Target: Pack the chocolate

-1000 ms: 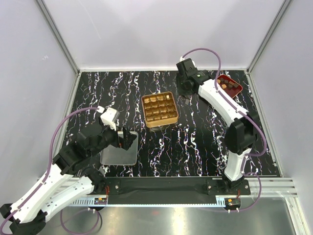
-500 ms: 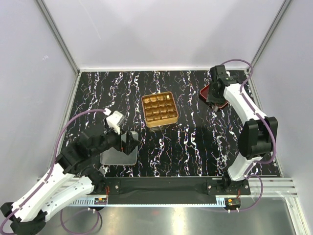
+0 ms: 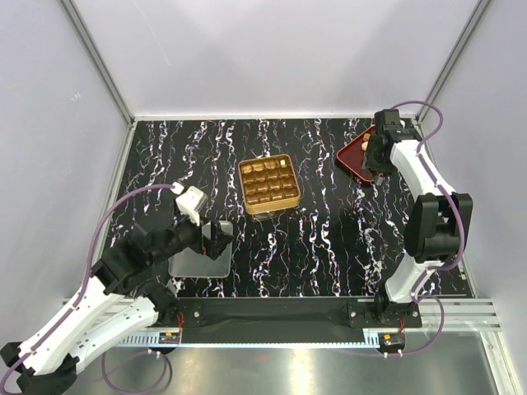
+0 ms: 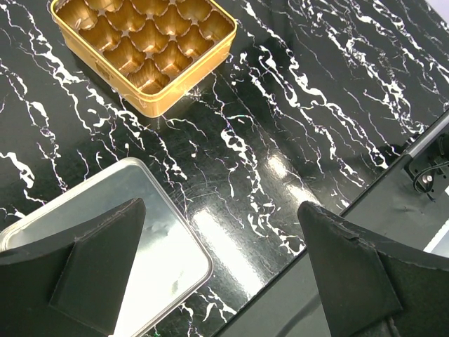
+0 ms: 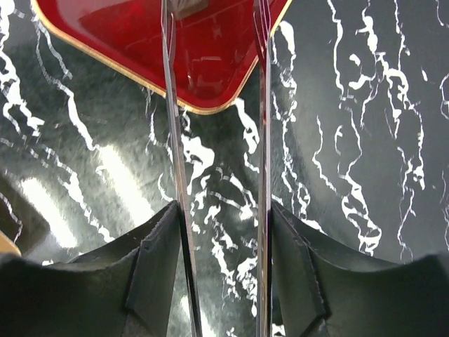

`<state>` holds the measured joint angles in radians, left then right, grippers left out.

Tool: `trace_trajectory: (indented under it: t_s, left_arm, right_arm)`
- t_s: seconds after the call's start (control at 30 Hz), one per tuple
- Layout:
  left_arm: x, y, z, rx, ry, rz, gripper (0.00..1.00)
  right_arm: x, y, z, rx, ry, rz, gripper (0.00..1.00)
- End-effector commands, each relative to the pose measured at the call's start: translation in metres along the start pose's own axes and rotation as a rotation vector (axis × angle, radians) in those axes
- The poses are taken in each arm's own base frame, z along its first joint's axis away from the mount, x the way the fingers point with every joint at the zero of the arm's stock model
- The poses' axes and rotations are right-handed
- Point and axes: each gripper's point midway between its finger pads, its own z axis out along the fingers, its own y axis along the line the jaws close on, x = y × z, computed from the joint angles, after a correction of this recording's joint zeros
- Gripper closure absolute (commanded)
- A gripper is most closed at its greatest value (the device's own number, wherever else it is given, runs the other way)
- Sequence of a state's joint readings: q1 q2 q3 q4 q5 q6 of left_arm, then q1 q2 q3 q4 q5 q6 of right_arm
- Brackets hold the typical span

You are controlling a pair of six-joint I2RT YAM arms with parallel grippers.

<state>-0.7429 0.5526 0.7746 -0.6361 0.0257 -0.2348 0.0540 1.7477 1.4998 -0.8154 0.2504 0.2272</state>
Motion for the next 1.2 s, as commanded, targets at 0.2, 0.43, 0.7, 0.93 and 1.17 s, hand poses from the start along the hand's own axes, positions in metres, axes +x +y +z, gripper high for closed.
trace_trajectory:
  t_s: [0.2,0.43,0.7,0.93,1.17]
  left_arm:
    - [-0.008,-0.002,0.002,0.012,-0.027,0.022,0.01]
    - [-0.007,-0.001,0.003,0.006,-0.024,0.025,0.01]
    - [-0.006,0.0,0.006,0.002,-0.011,0.026,0.01]
    - [-0.007,0.0,0.005,0.0,-0.017,0.028,0.01]
    - [-0.008,0.001,0.004,-0.003,-0.023,0.028,0.01]
  right_arm:
    - [-0.035,0.006,0.023,-0.053,-0.077,-0.007,0.4]
    - [-0.035,0.017,0.041,-0.093,-0.065,-0.038,0.4]
    - [-0.03,0.026,0.046,-0.135,-0.042,-0.023,0.41]
    - [-0.022,0.027,0.049,-0.139,-0.016,-0.014,0.46]
    - [-0.013,0.02,0.051,-0.095,0.029,-0.026,0.5]
